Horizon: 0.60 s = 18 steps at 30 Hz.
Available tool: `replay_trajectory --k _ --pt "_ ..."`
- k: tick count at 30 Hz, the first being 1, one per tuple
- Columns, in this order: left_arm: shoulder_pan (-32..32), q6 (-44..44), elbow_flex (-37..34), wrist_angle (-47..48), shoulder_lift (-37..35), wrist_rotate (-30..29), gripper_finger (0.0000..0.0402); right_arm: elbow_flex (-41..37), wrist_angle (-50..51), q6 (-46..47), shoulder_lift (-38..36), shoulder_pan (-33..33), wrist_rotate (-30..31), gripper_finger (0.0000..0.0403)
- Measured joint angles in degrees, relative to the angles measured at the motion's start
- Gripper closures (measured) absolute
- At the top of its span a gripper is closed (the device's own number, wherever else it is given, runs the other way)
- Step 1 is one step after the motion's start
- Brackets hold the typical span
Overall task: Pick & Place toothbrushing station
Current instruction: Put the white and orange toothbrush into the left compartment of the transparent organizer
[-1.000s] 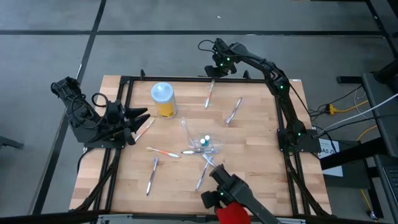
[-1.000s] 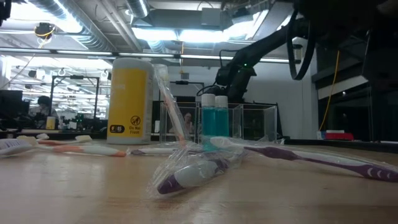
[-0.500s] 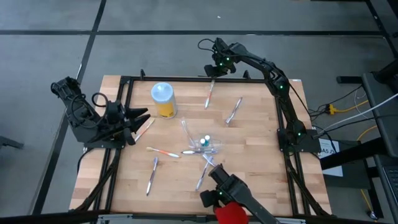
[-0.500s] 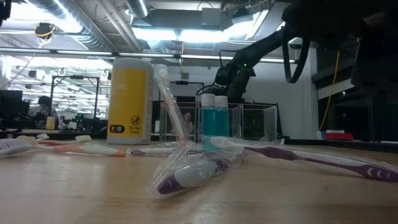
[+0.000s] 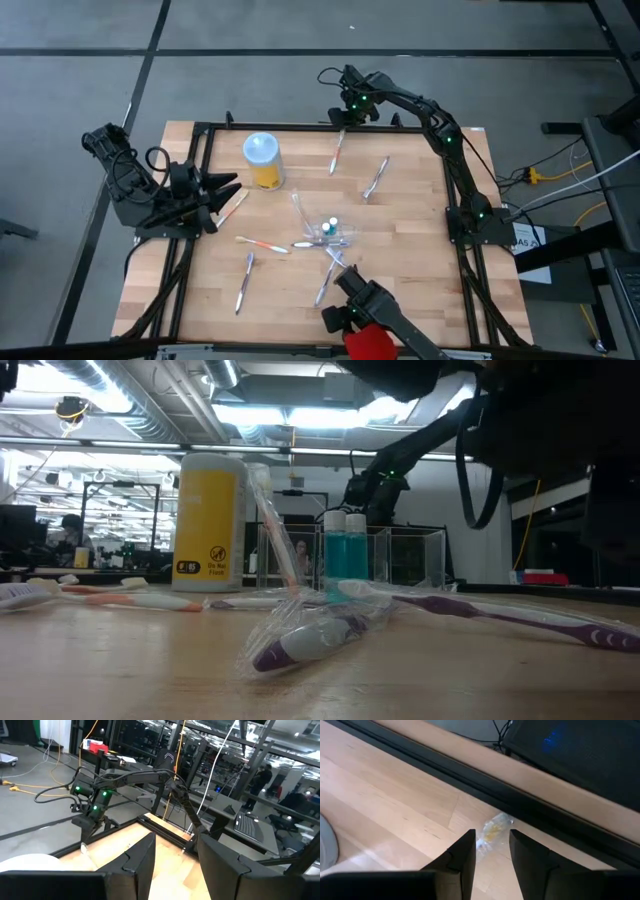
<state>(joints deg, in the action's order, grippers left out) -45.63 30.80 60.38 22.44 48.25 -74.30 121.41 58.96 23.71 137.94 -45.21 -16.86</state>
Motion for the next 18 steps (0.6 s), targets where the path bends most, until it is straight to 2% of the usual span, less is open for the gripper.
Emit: replay_trajectory --k 9,12,15,18 --pt "0.0 -0.1 0.0 -0.3 0.0 0.0 0.0258 0.0 -0.5 1.1 2.4 0.8 -0.9 0.0282" --pt "0.0 -0.1 0.0 -0.8 0.0 0.0 0.0258 0.0 -1.2 1.0 2.4 1.4 1.8 0.0286" --pt "0.0 -0.1 0.0 -0.9 0.0 0.0 0.0258 0.0 -1.1 -0.2 2.4 1.5 2.0 0.0314" --pt "0.0 -0.1 0.0 -0.9 0.0 0.0 0.0258 0.0 -1.1 -1.7 2.4 1.4 0.9 0.0372"
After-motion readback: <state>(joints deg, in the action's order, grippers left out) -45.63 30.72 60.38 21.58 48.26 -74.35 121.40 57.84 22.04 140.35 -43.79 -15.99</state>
